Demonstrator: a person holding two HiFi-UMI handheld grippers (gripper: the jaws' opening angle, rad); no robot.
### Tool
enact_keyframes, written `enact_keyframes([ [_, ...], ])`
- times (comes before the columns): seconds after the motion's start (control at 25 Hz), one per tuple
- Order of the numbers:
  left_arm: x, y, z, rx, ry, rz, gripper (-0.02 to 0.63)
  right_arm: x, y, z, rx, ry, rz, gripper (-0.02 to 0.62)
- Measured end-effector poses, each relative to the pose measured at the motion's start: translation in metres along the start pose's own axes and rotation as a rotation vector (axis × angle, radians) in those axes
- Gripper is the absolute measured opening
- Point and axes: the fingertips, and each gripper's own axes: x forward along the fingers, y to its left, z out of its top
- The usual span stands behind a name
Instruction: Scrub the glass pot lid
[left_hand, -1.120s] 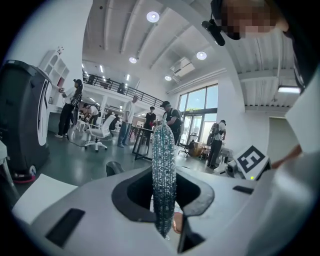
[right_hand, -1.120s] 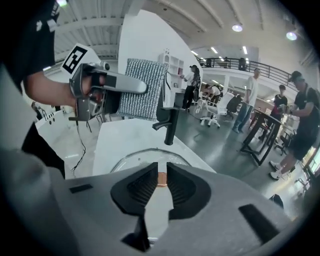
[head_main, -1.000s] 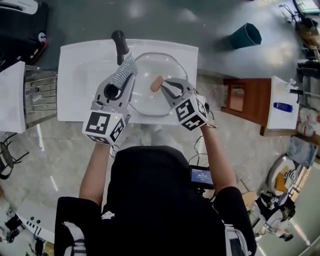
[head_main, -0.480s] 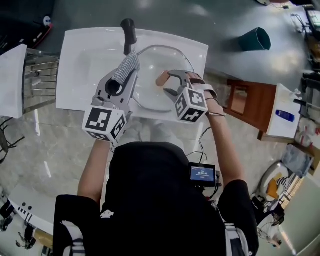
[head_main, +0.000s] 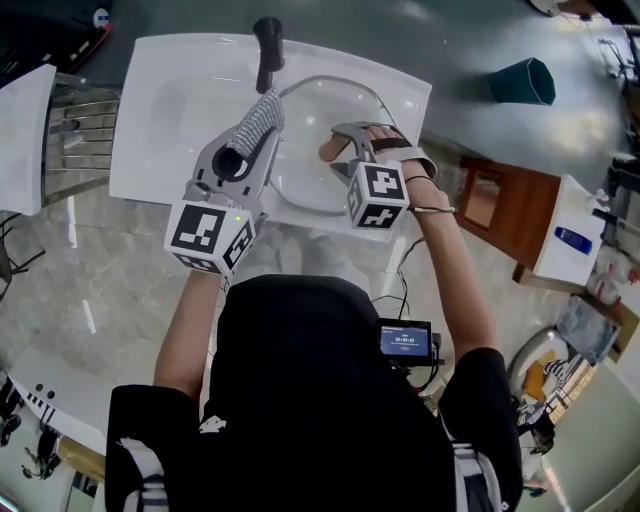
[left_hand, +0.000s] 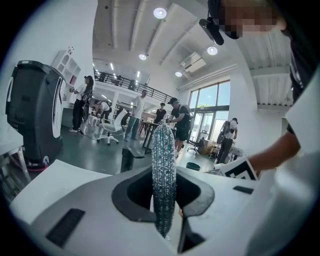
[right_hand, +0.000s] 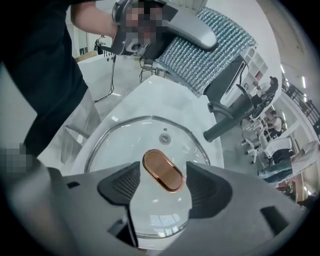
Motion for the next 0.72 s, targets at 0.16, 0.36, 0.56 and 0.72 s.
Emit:
enact_keyframes([
  [0.16,-0.003,0.003,-0.002,-0.001,-0.002,0.013,0.069,0.004,-0.002,0.004,-0.018,-0.001,0.012,0.255],
  [0.36,-0.008,0.009,-0.006,-0.011,0.001,0.029,0.069,0.011,-0.001,0.008,-0.017,0.004,0.017,0.255],
  [0.56,-0.011,0.008,-0.013,-0.017,0.011,0.032,0.069,0.014,0.001,0.009,0.017,-0.002,0.018,0.228],
  [0.72,-0.009,0.008,-0.017,-0.019,0.017,0.033,0.069,0.014,0.0,0.01,0.043,0.002,0.02,0.222],
])
